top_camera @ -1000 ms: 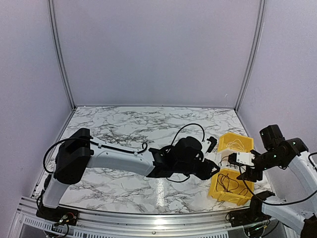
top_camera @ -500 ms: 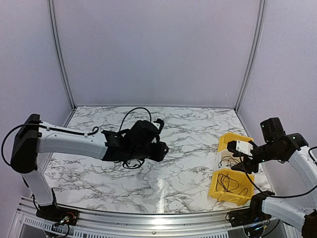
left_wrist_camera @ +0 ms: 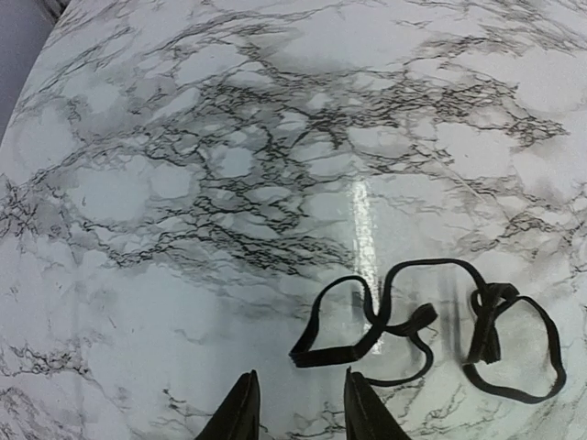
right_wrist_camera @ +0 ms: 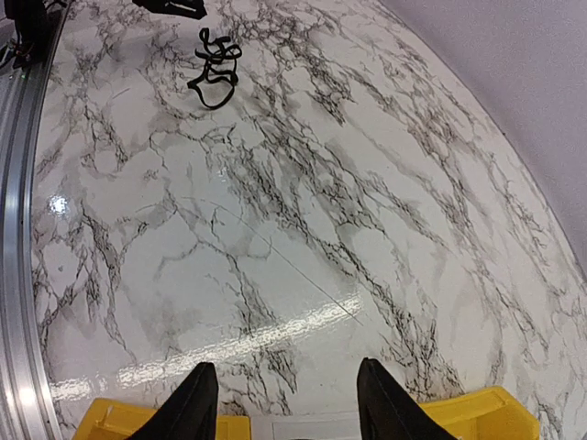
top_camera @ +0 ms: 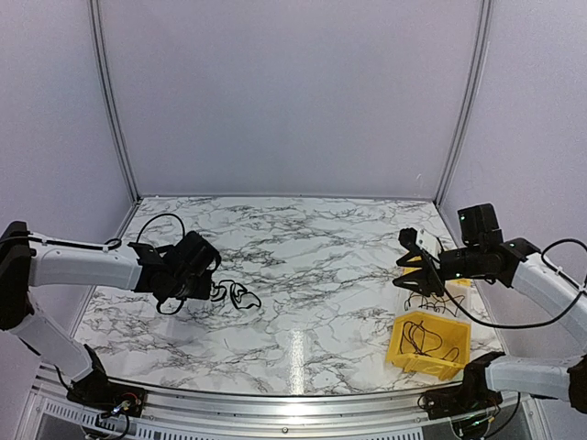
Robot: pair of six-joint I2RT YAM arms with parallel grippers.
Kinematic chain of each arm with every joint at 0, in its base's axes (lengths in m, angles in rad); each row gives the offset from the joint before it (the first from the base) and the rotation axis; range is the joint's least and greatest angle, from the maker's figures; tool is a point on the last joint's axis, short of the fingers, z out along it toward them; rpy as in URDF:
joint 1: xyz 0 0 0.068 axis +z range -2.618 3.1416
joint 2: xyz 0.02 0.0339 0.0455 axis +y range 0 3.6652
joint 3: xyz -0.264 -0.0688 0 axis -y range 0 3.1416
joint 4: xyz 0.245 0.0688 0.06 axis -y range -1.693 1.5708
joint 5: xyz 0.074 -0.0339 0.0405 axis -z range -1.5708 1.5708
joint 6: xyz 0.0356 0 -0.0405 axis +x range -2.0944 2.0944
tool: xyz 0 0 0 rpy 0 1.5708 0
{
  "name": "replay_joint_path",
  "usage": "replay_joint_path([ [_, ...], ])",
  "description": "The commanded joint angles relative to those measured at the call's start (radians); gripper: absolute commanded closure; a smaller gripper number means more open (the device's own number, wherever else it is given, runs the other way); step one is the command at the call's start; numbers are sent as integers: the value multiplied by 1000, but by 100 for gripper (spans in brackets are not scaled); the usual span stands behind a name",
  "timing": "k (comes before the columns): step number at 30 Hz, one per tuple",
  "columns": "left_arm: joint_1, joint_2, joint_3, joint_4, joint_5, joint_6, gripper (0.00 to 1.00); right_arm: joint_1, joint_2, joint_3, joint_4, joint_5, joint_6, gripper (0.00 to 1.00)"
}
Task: Untangle the cables
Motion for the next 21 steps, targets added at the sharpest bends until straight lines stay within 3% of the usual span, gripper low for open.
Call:
replay_joint_path([
  [1,49,-44,-30,-49,-24,13,65,18,-26,-38,183,-75,122,48],
  [5,70,-34,-44,-51,5,66,63,17,-62,-63,187,-43,126,48],
  [14,74,131,30,-20,78,175,70,17,-47,-78,184,-71,119,48],
  [21,77,210,78,13,17,202,84,17,-57,-85,184,-63,117,48],
])
